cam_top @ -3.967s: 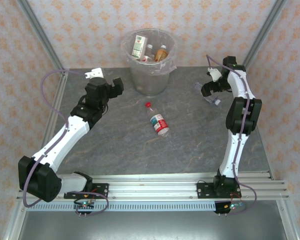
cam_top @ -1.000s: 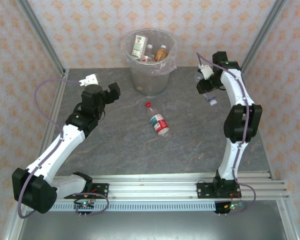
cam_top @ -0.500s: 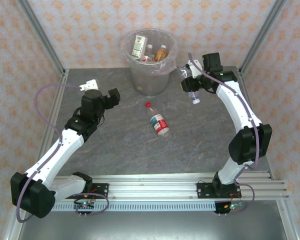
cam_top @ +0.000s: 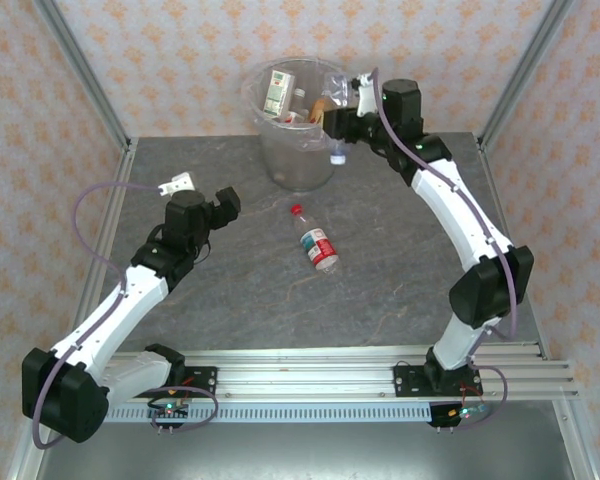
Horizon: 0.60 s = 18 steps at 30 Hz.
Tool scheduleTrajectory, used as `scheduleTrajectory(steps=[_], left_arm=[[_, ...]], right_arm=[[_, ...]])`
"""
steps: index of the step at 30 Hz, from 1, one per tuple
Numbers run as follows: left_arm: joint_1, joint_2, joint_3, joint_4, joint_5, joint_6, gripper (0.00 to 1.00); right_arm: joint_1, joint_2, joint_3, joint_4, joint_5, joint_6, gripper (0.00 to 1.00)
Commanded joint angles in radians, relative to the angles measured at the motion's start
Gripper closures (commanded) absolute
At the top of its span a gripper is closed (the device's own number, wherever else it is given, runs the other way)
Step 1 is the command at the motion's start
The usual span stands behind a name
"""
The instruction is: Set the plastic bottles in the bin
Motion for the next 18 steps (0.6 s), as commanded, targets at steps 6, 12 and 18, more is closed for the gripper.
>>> scheduleTrajectory(steps=[6, 12, 18], left_arm=[[0.006, 0.029, -0.025, 0.006, 0.049, -0.045, 0.00], [0.006, 0.030, -0.019, -0.011, 0.073, -0.027, 0.00], [0.006, 0.031, -0.019, -0.018, 0.074, -0.003, 0.00]], right_arm=[[0.030, 0.155, 0.197, 0.185, 0.107, 0.225, 0.53], [0.046, 0.295, 0.366, 0.197, 0.200, 0.292, 0.53], [0.067, 0.455, 0.612, 0.090, 0.265, 0.260, 0.52]])
